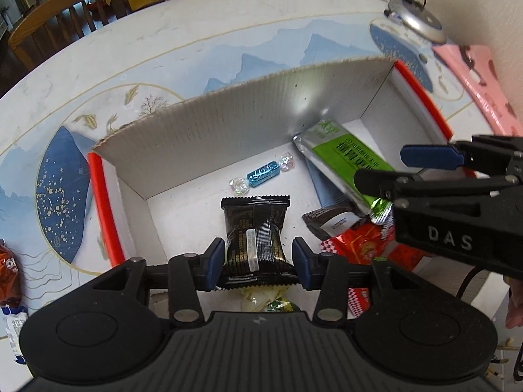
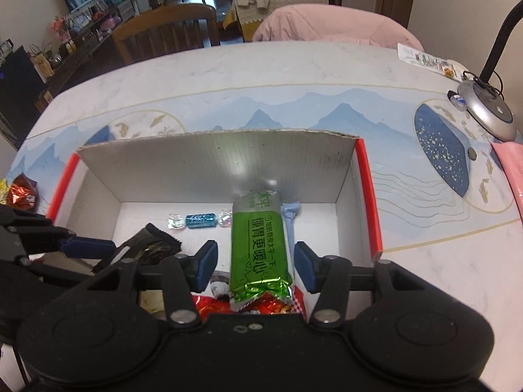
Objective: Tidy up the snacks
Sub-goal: 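Carry both packets over the red box and open both grippers, then move both tools back from the box toward the remaining snacks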
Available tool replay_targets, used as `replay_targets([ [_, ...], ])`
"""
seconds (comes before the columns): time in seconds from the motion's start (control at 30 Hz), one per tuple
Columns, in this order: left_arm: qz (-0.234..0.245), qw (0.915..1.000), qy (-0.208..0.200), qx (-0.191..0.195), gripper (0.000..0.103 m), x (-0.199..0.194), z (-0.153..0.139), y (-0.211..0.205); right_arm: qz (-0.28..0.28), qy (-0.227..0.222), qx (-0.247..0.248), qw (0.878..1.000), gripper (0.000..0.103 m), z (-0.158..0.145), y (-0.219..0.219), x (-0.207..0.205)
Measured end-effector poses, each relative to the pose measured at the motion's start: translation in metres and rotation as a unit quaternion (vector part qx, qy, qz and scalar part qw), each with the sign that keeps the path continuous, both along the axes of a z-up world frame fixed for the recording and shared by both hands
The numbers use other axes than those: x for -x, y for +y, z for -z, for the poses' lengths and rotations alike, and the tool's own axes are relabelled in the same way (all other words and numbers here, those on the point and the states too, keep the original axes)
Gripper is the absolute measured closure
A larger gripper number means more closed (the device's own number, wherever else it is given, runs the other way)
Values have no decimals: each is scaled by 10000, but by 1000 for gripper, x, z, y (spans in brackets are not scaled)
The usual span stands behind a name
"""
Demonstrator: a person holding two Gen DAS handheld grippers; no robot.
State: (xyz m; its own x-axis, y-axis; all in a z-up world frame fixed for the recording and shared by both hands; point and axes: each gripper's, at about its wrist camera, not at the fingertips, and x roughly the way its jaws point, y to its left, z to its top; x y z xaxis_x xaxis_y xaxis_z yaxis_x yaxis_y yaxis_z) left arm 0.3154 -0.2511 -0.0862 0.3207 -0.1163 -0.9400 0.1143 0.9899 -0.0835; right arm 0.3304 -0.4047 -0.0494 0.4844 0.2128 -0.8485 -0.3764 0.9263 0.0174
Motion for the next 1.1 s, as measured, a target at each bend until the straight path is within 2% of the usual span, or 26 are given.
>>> replay_targets([
  [0.37,-164,9975,-585,371,58,33,-42,15,-225,-371,-410,9982,44,-37,-2,29],
  [0.67,-321,9921,-1038,620,58,65,-72,42,-469,-680,-619,9947,40,-64,14,55],
  [0.83,-410,9886,-1322,594,57,84,-85,67,-505,-752,-736,9932,34,-71,30,70],
  [0.9,-430,9866,-1466,568,55,94,-89,78,-520,-730,-806,9927,31,-72,37,75],
  [0.97,-491,9841,-1622,533,47,104,-94,91,-529,-726,-860,9922,28,-72,47,80],
  [1.1,-591,9805,-1797,527,47,122,-100,121,-604,-757,-935,9909,24,-73,70,92],
])
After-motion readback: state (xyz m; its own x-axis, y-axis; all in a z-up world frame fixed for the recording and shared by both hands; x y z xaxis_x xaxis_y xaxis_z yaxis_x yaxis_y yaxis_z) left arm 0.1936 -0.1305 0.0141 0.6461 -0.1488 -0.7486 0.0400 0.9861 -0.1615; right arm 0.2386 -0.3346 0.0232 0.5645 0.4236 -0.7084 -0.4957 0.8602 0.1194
